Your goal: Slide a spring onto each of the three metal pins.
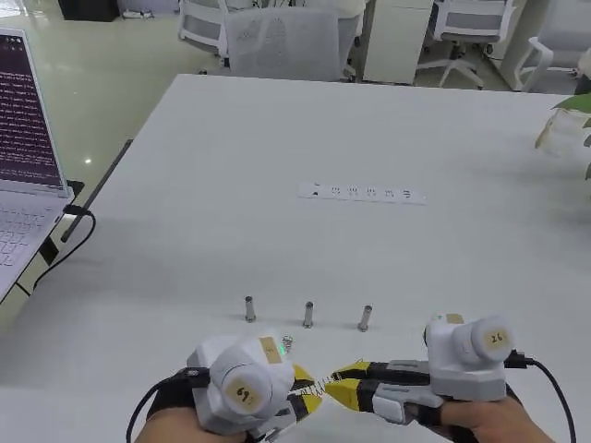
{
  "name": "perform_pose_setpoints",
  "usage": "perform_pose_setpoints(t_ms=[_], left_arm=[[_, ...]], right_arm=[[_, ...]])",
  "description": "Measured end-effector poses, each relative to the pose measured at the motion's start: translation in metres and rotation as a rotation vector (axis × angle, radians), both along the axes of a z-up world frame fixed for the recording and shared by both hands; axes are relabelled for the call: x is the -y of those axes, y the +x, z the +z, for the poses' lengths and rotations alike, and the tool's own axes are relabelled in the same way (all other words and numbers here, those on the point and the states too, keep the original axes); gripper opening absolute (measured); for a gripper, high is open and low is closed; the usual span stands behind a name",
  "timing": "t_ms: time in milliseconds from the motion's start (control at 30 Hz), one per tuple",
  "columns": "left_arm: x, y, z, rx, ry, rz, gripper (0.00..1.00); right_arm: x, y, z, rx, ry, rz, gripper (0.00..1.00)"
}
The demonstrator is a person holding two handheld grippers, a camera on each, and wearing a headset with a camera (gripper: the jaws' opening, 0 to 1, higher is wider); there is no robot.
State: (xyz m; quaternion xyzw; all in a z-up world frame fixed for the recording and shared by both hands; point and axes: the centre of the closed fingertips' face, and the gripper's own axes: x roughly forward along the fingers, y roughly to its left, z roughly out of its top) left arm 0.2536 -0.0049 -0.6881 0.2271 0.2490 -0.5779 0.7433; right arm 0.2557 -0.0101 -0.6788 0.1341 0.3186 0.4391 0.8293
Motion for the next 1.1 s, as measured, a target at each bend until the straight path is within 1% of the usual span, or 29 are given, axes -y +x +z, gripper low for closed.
perform_pose_setpoints(t_ms=[233,400,667,767,833,967,1000,1100], left_arm=[[0.001,0.001,0.0,0.007,-0.001,-0.006,0.02],[0.002,0.0,-0.002,0.01,0.002,-0.01,0.02],[0.006,0.002,0.0,0.006,-0.015,0.0,0.02],[0.009,0.003,0.003,0.006,-0.029,0.007,0.02],[0.012,0.005,0.007,0.008,-0.047,0.011,0.02],[0.018,0.008,0.018,0.009,-0.097,0.015,0.02],[0.02,0.009,0.02,0.009,-0.105,0.014,0.02],[0.025,0.009,0.027,0.012,-0.124,0.005,0.02]], right_arm=[[0.0,0.0,0.002,0.001,-0.001,0.003,0.12],[-0.004,-0.001,0.01,0.003,0.036,0.007,0.09],[-0.004,0.001,0.014,0.017,0.017,0.015,0.09],[-0.001,0.003,0.018,0.027,0.006,0.012,0.09],[0.001,0.005,0.022,0.041,-0.009,0.017,0.09],[0.007,0.007,0.033,0.074,-0.039,0.036,0.09],[0.008,0.007,0.035,0.083,-0.049,0.044,0.09],[0.013,0.007,0.041,0.118,-0.103,0.087,0.09]])
